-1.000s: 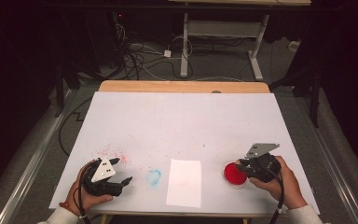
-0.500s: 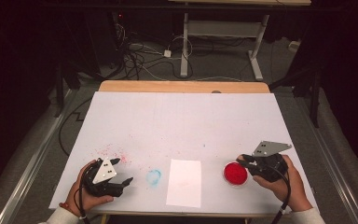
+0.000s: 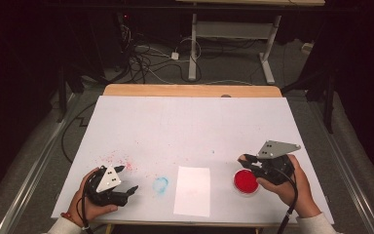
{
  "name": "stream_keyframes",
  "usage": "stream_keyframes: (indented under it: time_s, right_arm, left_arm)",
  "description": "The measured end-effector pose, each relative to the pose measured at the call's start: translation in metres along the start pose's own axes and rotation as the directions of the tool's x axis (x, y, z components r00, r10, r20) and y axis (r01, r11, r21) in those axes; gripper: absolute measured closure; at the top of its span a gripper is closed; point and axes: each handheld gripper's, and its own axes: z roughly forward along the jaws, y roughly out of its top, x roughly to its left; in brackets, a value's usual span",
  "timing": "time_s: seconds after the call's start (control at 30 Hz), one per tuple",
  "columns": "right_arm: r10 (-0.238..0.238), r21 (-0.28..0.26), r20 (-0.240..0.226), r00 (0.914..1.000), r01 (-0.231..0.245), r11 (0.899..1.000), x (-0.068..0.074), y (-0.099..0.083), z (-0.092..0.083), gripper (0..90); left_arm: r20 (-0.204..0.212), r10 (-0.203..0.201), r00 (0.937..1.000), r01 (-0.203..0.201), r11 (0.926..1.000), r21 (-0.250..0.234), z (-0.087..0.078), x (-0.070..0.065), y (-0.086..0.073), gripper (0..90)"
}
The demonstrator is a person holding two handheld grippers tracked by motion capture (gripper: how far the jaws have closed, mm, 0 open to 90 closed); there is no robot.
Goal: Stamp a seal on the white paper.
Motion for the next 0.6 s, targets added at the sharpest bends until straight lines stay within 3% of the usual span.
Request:
stream_keyframes:
  time_s: [0.6]
  right_arm:
    - [-0.100,-0.017,-0.050,0.9937,0.099,0.995,0.032,0.036,0.030,76.1]
  left_arm:
    - [-0.001,-0.002,1.0000,0.002,1.0000,-0.001,0.000,0.001,0.000,18.5]
